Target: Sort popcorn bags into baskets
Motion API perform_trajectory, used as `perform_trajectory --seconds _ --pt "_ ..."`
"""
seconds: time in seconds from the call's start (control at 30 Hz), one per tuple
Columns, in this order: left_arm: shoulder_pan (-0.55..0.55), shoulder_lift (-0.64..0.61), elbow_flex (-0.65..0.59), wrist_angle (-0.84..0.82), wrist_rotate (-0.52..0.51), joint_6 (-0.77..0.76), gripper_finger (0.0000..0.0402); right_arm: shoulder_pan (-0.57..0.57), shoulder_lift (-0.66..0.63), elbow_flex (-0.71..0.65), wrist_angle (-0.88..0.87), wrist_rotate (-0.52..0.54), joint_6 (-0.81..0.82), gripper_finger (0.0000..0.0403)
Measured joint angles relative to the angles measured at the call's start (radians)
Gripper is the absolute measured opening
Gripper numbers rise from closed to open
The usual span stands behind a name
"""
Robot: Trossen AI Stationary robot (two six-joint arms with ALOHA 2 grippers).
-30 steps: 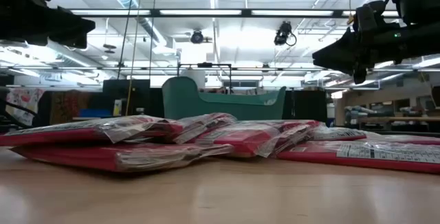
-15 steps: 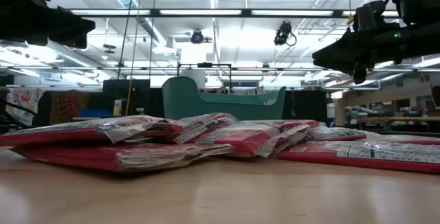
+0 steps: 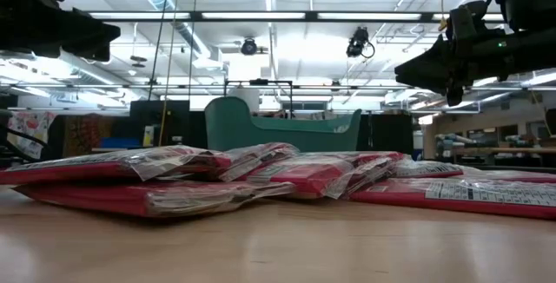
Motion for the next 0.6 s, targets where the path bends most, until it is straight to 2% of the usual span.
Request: perform_trajectory --seconds 0.6 --pt "0.000 0.000 0.000 0.010 0.000 0.005 0.0116 0.000 0.000 0.000 0.000 0.000 0.000 0.0115"
